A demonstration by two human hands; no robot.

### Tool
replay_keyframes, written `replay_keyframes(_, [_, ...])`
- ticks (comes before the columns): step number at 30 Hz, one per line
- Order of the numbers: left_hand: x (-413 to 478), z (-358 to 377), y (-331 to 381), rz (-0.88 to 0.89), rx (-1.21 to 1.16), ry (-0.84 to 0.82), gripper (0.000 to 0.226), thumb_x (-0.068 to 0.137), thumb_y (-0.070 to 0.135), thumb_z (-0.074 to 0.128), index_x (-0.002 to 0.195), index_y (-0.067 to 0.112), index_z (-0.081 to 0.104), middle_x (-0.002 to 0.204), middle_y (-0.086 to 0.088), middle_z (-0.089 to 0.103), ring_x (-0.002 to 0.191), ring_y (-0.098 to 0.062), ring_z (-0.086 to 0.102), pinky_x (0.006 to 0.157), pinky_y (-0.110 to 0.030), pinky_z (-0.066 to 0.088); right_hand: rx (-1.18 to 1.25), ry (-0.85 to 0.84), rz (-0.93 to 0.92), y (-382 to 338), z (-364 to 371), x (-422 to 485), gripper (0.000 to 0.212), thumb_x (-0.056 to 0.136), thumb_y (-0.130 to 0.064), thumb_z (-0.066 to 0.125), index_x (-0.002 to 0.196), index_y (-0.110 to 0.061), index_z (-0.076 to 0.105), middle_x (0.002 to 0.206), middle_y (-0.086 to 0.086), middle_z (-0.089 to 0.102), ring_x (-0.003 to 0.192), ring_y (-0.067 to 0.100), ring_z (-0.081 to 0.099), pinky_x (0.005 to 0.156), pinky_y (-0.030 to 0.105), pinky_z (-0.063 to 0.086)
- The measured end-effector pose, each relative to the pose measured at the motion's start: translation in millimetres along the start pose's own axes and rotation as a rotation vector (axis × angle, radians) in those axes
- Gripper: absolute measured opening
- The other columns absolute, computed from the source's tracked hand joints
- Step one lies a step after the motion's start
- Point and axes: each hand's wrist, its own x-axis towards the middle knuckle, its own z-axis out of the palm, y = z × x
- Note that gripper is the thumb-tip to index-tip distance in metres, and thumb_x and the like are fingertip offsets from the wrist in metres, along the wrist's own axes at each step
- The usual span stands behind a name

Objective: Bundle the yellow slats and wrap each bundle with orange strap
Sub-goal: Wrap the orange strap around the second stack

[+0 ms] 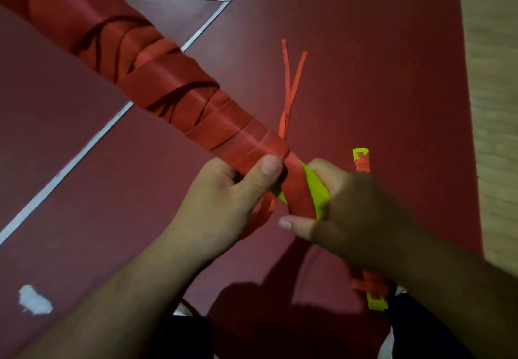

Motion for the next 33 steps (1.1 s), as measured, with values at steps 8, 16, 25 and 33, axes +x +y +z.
replay_keyframes(8, [2.4,-15.3,0.6,0.207,0.044,-0.329,0.038,0.087,0.030,0.054,0.087,-0.005,0.066,0.080,-0.004,0.071,0.077,-0.006,0.068,0.073,-0.015,0.050,0.416,-0.602,-0.021,11.8,-8.5,4.6,0.025,0.074,-0.019,0.082,0.076,-0.011,0.058,0.064,-0.001,0.057,0.059,0.013,0.057,0.060,0.034,0.049])
replay_keyframes(16, [7.5,-38.0,-9.3,0.180,0.484,-0.130,0.026,0.096,0.042,0.060,0.107,0.020,0.066,0.098,0.004,0.070,0.089,-0.009,0.066,0.078,-0.024,0.051,0.459,-0.191,-0.011,3.9,1.6,3.3,0.027,0.066,-0.020,0.066,0.073,0.002,0.053,0.059,0.020,0.051,0.052,0.022,0.048,0.053,0.050,0.045])
replay_keyframes(25, [3.4,-23.9,-7.2,-0.014,0.397,-0.144,0.020,0.096,0.024,0.046,0.089,0.015,0.062,0.072,0.006,0.055,0.065,-0.011,0.050,0.065,-0.032,0.043,0.420,-0.069,0.218,4.4,9.6,9.3,0.023,0.076,-0.017,0.069,0.077,0.003,0.058,0.065,0.020,0.067,0.047,0.017,0.062,0.047,0.029,0.048])
replay_keyframes(33, [-1.3,1.7,4.4,-0.005,0.597,0.135,0.069,0.076,0.080,0.044,0.082,0.015,0.065,0.068,-0.004,0.063,0.063,-0.019,0.060,0.061,-0.046,0.048,0.186,0.142,0.214,-5.3,24.7,3.3,0.035,0.060,-0.041,0.075,0.087,-0.024,0.060,0.073,-0.003,0.067,0.068,0.019,0.064,0.064,0.038,0.053])
